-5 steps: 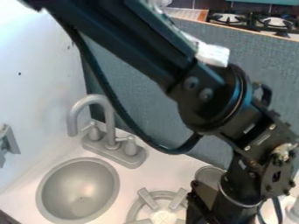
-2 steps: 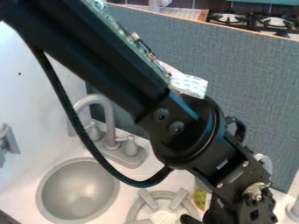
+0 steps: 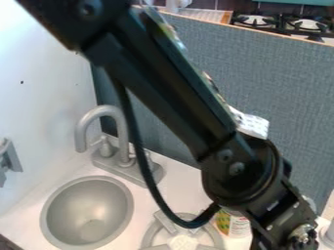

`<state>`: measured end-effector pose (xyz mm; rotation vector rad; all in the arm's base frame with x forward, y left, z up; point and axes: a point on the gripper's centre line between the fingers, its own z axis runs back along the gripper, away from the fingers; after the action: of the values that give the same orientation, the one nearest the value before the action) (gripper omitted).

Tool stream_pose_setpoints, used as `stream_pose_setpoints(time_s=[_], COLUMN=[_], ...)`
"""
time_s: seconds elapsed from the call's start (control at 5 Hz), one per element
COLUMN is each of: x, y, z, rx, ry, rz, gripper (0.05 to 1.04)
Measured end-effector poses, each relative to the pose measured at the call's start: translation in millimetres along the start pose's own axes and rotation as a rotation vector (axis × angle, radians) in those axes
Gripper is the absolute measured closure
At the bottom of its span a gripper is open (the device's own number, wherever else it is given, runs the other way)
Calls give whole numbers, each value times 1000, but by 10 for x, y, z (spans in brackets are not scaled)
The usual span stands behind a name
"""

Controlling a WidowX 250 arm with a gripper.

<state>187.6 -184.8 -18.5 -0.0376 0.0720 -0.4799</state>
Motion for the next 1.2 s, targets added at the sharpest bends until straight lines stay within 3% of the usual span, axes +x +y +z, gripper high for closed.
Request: stream_pose_setpoints(time_s=[0.6, 0.8, 1.0, 1.2], x=[7, -2, -40, -101], y=[-15, -29, -41, -43], z=[-414, -502, -524, -440], rx=[-2, -17, -35, -39], ry=[128, 140, 130, 135], rz=[-4, -2, -13, -34], gripper=[115, 257, 463, 466])
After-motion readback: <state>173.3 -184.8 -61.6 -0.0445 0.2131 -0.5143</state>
